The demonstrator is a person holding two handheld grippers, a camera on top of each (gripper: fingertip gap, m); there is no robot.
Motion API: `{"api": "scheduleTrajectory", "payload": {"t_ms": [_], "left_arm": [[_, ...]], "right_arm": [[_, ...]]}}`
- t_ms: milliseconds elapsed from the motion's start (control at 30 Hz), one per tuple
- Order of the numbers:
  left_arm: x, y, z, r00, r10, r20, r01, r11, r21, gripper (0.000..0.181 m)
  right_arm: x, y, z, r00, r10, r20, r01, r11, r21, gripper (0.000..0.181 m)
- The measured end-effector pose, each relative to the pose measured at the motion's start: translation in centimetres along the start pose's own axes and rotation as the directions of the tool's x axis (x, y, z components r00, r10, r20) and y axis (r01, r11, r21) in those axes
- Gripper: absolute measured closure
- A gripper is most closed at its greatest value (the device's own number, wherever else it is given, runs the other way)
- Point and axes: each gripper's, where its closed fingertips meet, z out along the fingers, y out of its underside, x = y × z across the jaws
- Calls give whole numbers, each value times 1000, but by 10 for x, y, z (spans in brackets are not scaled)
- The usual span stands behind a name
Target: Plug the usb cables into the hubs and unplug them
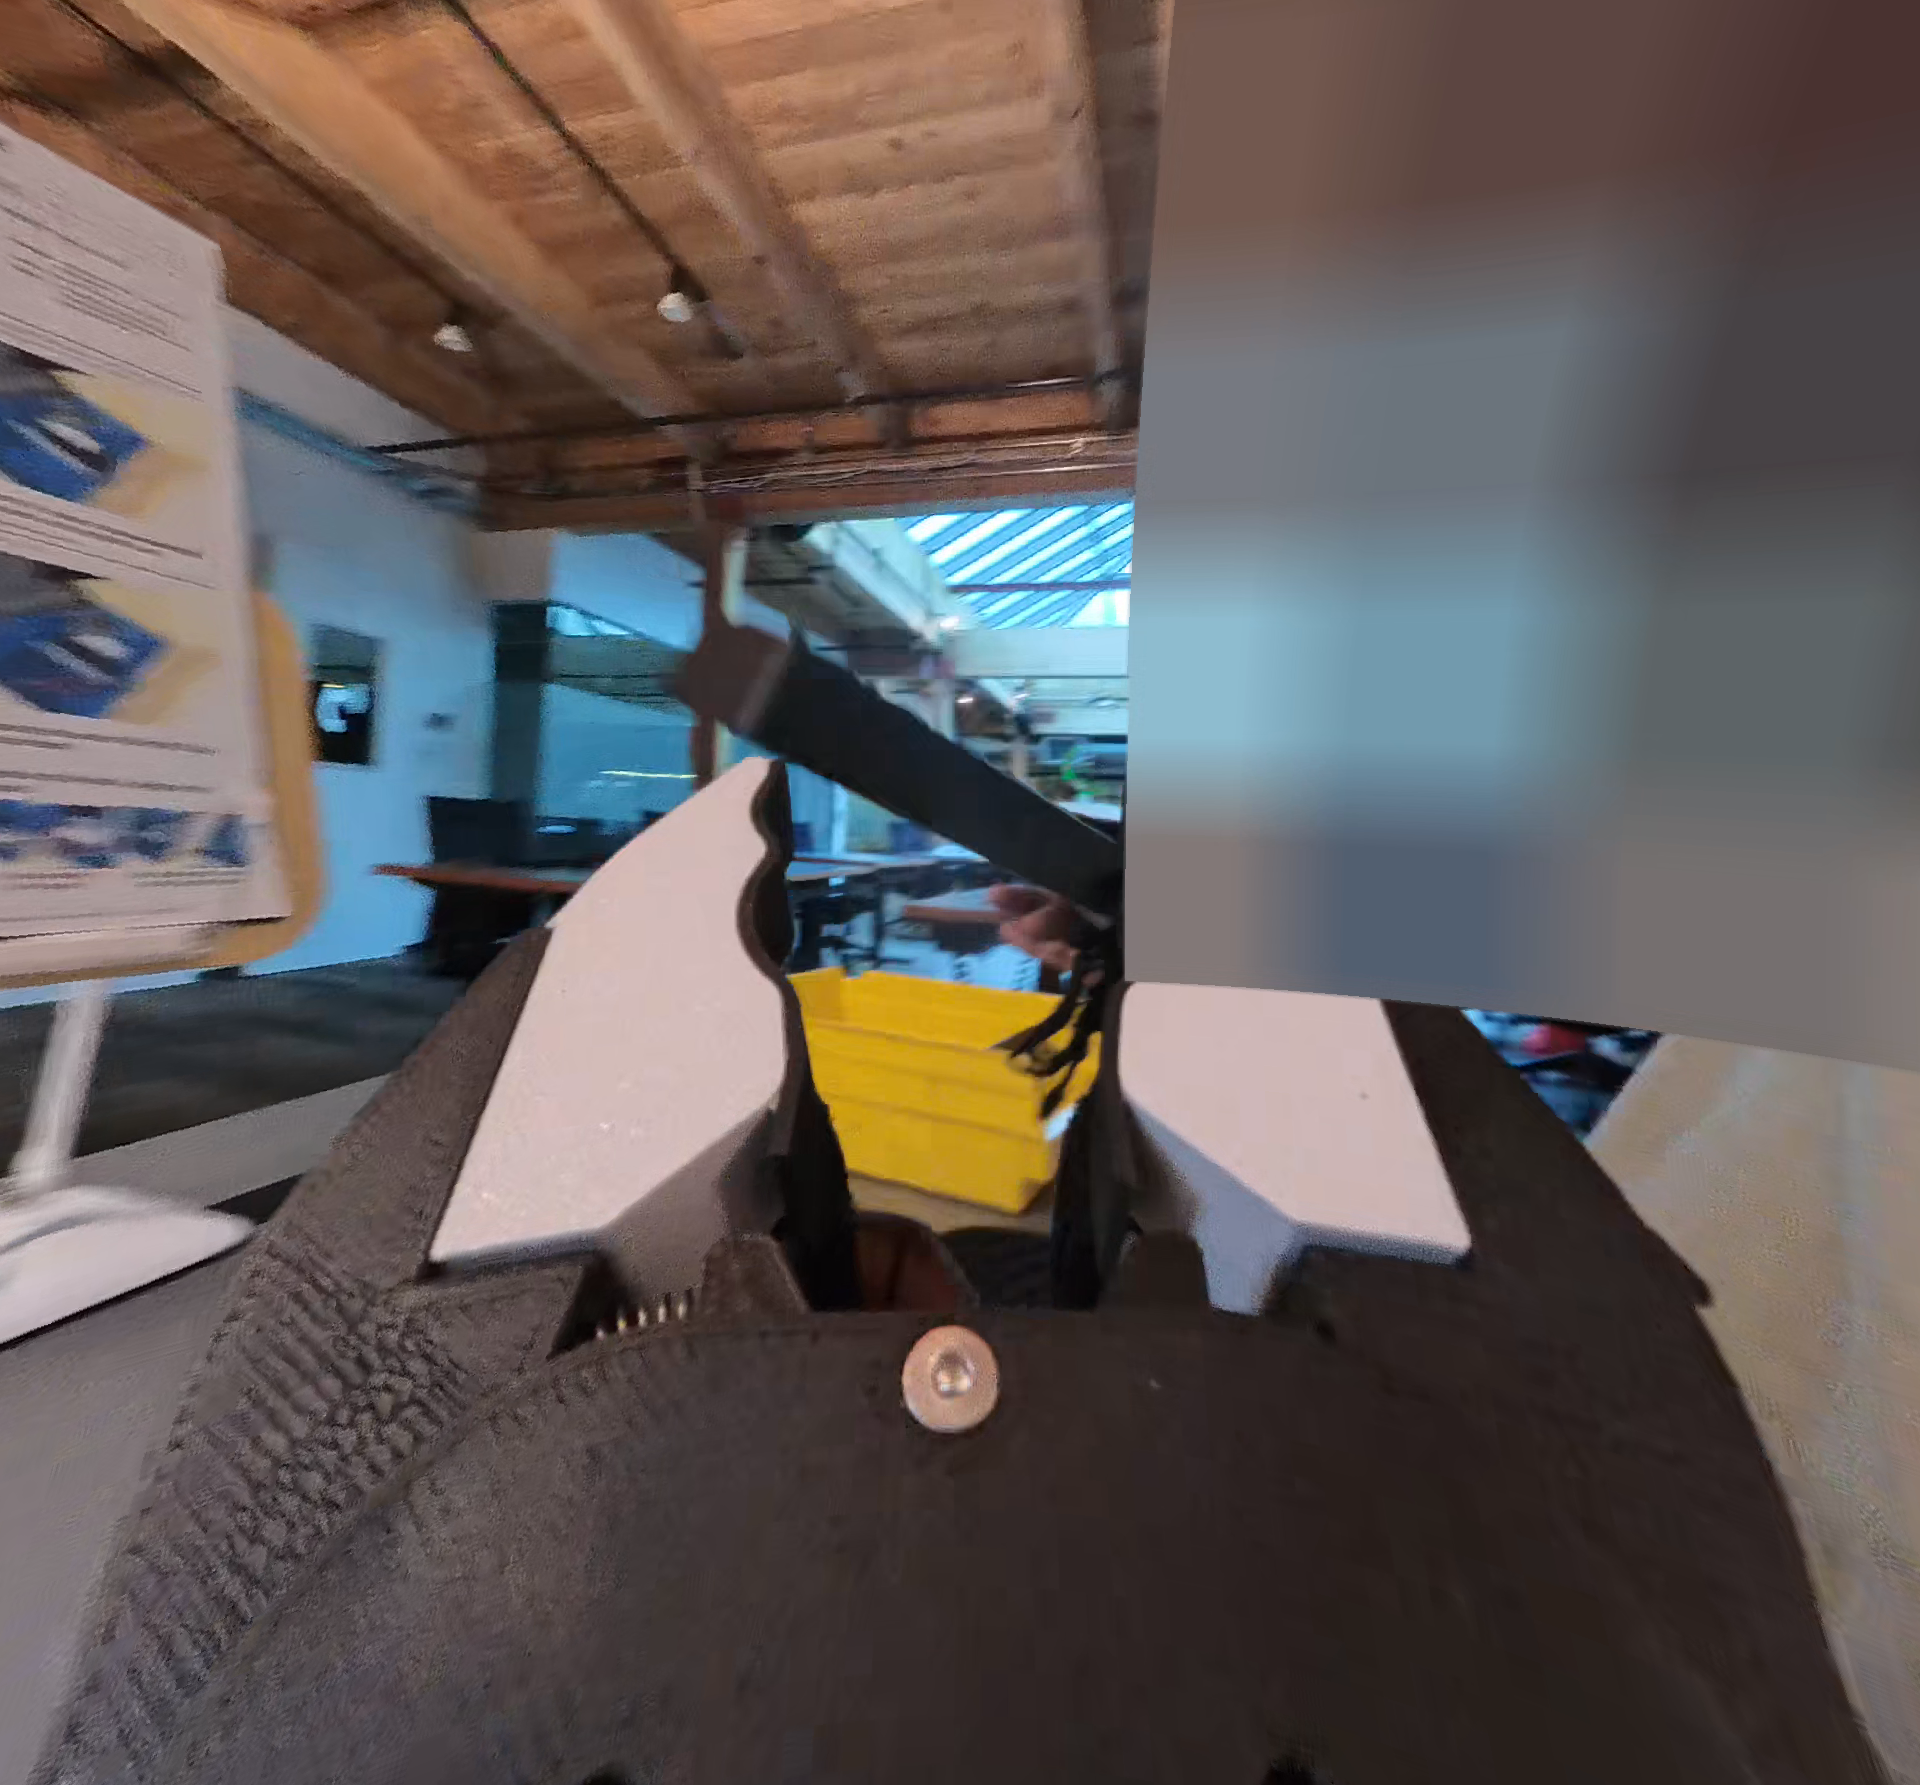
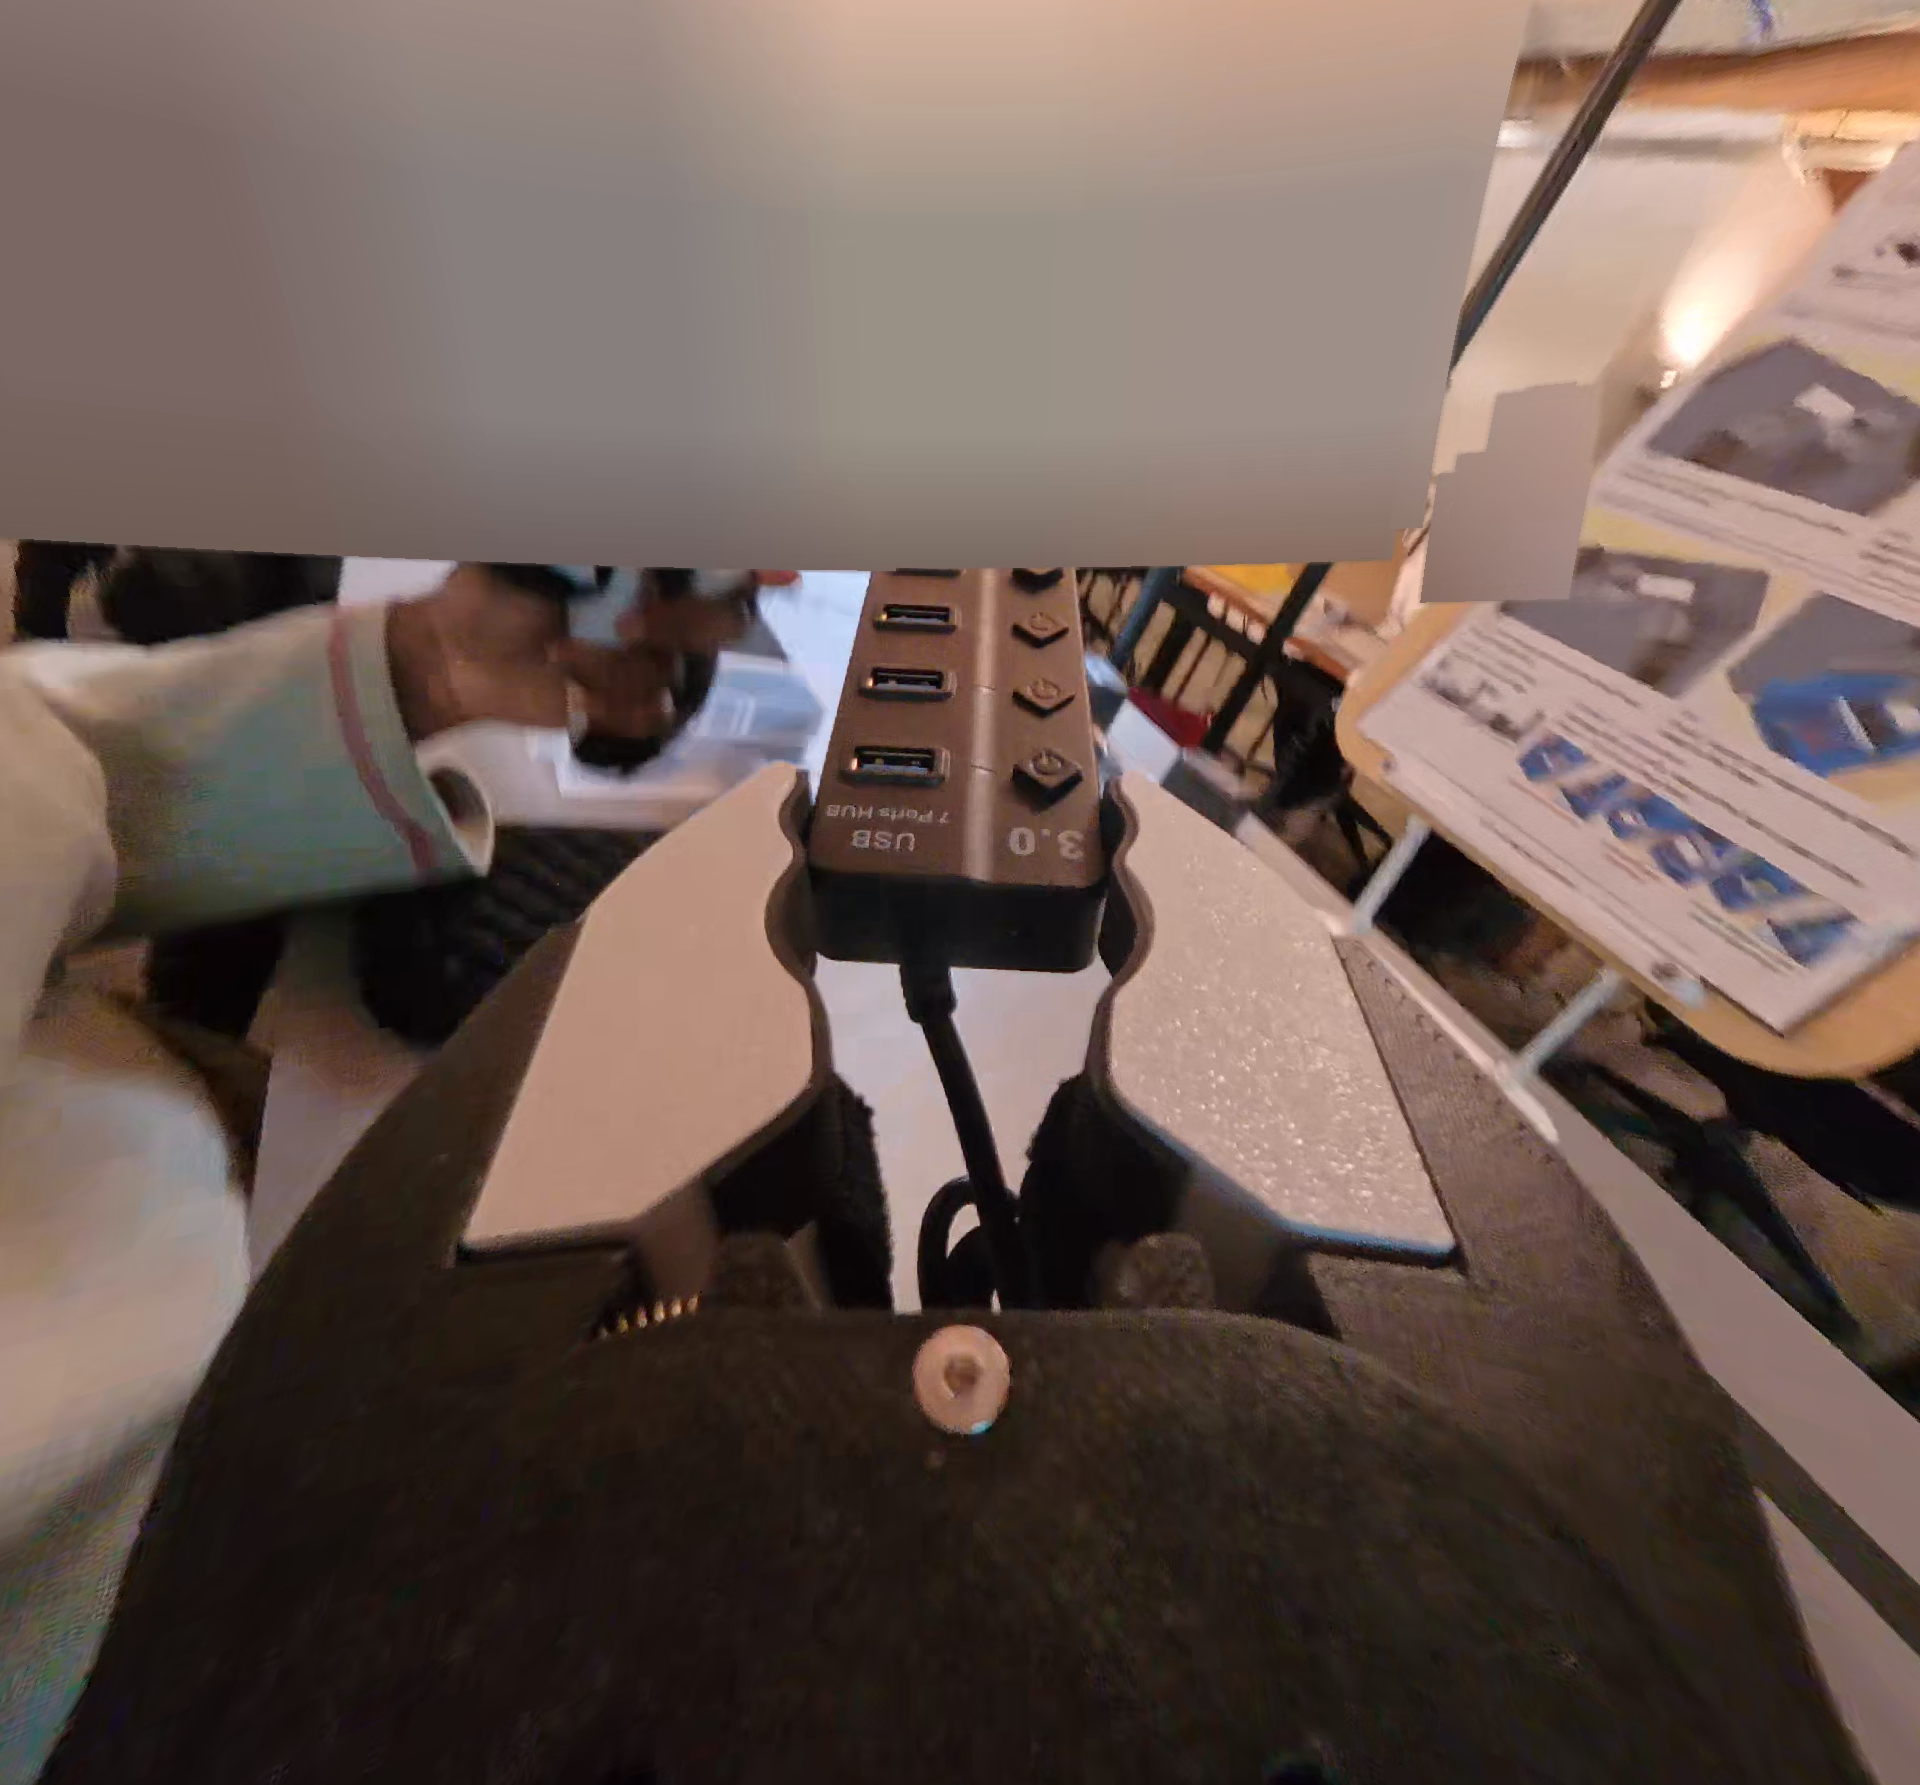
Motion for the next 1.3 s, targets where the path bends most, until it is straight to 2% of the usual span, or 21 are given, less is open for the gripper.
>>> {"api": "scheduleTrajectory", "payload": {"t_ms": [33,133,233,333,533,667,767,833,967,1033,1100,1200,1300], "left_arm": [[-1,-4,-8,999,30,31,-29,1000,-7,121],[2,-21,-20,988,134,79,-134,991,1,123],[5,-23,-22,967,237,97,-233,971,-58,124],[1,-17,-23,945,305,118,-290,949,-124,125],[2,-19,-23,935,332,123,-315,939,-136,127],[-2,-17,-26,900,410,144,-378,902,-207,128],[-4,-19,-29,878,452,156,-409,879,-245,128],[-6,-22,-32,869,465,168,-415,871,-262,128],[-9,-30,-39,849,491,194,-430,856,-286,128],[-11,-34,-42,843,495,209,-427,853,-301,128],[-15,-35,-46,840,494,223,-413,850,-328,128],[-23,-35,-55,823,511,246,-392,826,-406,127],[-34,-34,-69,787,552,276,-364,776,-515,127]], "right_arm": [[2,7,-9,1000,-7,4,7,998,-55,129],[4,38,-28,999,-26,31,33,971,-238,128],[5,75,-40,998,-16,56,36,923,-383,129],[8,105,-43,996,12,89,29,895,-444,128],[4,165,-51,982,144,119,-49,815,-578,128],[2,184,-58,973,198,118,-80,770,-633,128],[4,200,-64,983,138,124,-15,723,-691,128],[4,198,-61,985,103,135,20,722,-691,125],[18,156,-48,998,1,64,33,853,-520,112],[26,122,-44,999,-53,-15,44,937,-346,104],[32,82,-44,989,-103,-103,90,989,-120,97],[43,39,-56,974,-51,-219,85,986,147,86],[52,16,-73,954,17,-299,90,936,340,81]]}}
